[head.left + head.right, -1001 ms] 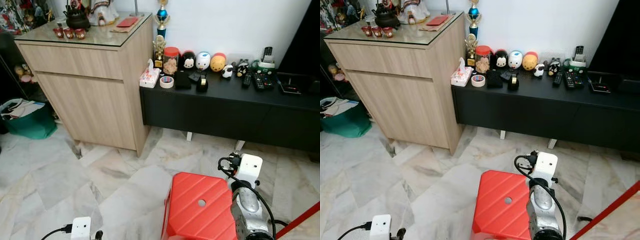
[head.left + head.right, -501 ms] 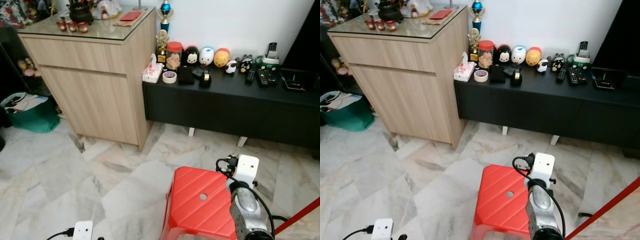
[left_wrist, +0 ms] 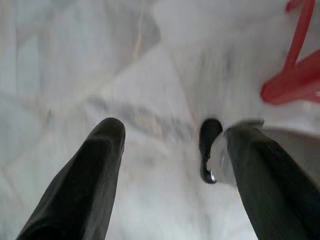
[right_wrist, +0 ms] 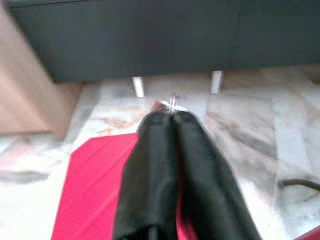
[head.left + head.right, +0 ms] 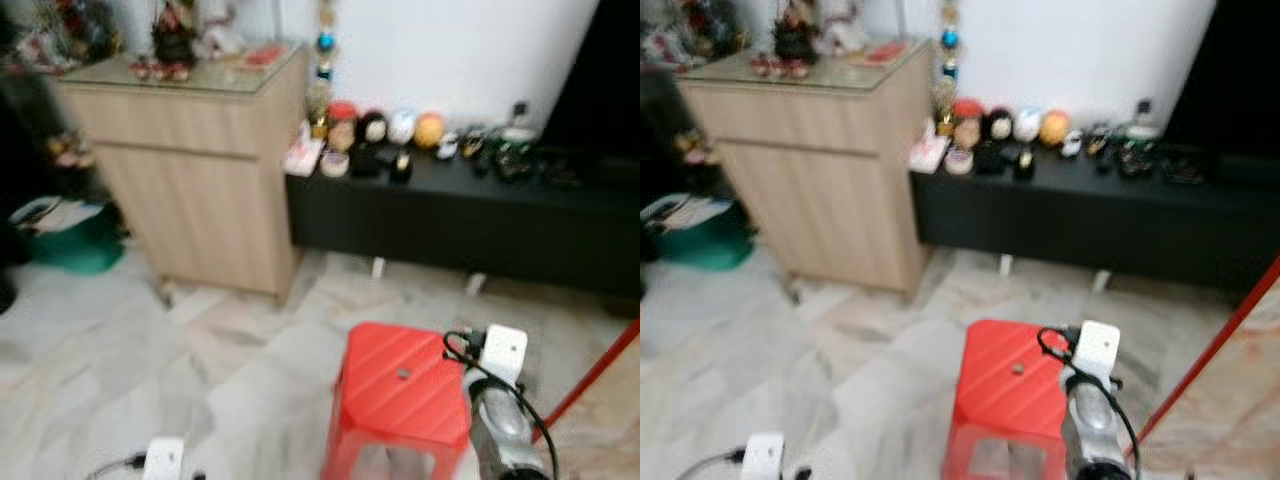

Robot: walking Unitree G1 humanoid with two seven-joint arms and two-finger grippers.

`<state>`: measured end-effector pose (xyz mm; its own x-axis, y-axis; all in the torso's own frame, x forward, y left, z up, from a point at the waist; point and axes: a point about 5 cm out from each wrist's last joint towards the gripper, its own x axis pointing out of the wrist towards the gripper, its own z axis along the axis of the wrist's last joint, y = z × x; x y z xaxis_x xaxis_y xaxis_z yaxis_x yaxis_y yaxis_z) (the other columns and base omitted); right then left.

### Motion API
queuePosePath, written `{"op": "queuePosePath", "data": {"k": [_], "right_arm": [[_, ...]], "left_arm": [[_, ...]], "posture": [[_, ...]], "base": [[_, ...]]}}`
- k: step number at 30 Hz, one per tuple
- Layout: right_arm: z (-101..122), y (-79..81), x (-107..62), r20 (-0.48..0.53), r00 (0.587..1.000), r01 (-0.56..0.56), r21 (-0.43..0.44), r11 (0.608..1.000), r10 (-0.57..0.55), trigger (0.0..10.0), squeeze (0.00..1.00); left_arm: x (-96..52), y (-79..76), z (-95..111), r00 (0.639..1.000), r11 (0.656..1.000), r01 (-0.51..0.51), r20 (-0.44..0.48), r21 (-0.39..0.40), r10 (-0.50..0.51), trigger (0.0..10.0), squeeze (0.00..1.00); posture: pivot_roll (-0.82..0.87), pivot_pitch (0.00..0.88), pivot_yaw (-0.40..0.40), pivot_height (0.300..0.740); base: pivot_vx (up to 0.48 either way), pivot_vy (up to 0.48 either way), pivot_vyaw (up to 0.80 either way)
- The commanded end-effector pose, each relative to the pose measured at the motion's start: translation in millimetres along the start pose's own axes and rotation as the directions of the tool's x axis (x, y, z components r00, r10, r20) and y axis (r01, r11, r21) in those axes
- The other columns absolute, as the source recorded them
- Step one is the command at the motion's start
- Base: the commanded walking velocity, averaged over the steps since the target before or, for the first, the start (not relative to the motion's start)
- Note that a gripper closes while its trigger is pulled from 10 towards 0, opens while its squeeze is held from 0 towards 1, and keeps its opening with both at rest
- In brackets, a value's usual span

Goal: Hang keys on a hook

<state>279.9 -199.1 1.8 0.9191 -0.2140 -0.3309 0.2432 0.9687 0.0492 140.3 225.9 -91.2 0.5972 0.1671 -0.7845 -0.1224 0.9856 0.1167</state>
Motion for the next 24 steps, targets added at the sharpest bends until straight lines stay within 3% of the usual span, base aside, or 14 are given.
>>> {"op": "queuePosePath", "data": {"k": [1, 11, 15, 18, 21, 23, 24], "right_arm": [[3.5, 6.1, 1.7, 0.01, 1.0, -0.016, 0.009, 1.0, 0.016, 10.0, 0.0], [-6.8, -3.2, 0.2, -0.051, 0.999, 0.014, 0.01, 1.0, -0.014, 10.0, 0.0], [-30.4, -14.5, -8.8, -0.17, 0.985, 0.027, -0.01, 1.0, -0.028, 10.0, 0.0], [-45.1, -19.1, -16.2, -0.241, 0.97, 0.013, -0.078, 0.997, -0.031, 10.0, 0.0], [-63.3, -23.5, -26.7, -0.33, 0.943, -0.009, -0.133, 0.991, -0.036, 10.0, 0.0], [-83.0, -23.7, -39.9, -0.429, 0.903, -0.073, -0.192, 0.979, -0.016, 10.0, 0.0], [-83.0, -23.7, -39.9, -0.429, 0.903, -0.073, -0.192, 0.979, -0.016, 10.0, 0.0]], "left_arm": [[2.9, 5.4, 11.4, 1.0, 1.0, -0.01, 0.028, 0.017, 0.01, 10.0, 0.0], [3.0, 4.6, 10.9, 1.0, 1.0, -0.016, 0.023, 0.005, 0.016, 10.0, 0.0], [3.1, 4.5, 11.0, 1.0, 1.0, -0.017, 0.022, 0.001, 0.017, 10.0, 0.0], [3.4, 4.4, 11.4, 1.0, 1.0, -0.018, 0.018, 0.003, 0.018, 10.0, 0.0], [3.6, 4.1, 11.2, 1.0, 1.0, -0.023, 0.013, -0.011, 0.023, 10.0, 0.0], [3.9, 3.1, 11.3, 1.0, 1.0, -0.019, 0.01, -0.016, 0.019, 10.0, 0.0], [3.9, 3.1, 11.3, 1.0, 1.0, -0.019, 0.01, -0.016, 0.019, 10.0, 0.0]], "posture": [[0.02, 0.0, -0.001, 0.737], [0.02, 0.0, -0.011, 0.737], [0.02, 0.0, -0.01, 0.737], [0.01, 0.0, -0.01, 0.737], [0.02, 0.0, -0.015, 0.737], [0.03, 0.0, -0.016, 0.737], [0.03, 0.0, -0.016, 0.737]], "base": [[0.0, 0.0, 0.0], [0.0, 0.0, 0.0], [0.0, 0.0, 0.0], [0.0, 0.0, 0.0], [0.0, 0.0, 0.0], [0.0, 0.0, 0.0], [0.0, 0.0, 0.0]]}}
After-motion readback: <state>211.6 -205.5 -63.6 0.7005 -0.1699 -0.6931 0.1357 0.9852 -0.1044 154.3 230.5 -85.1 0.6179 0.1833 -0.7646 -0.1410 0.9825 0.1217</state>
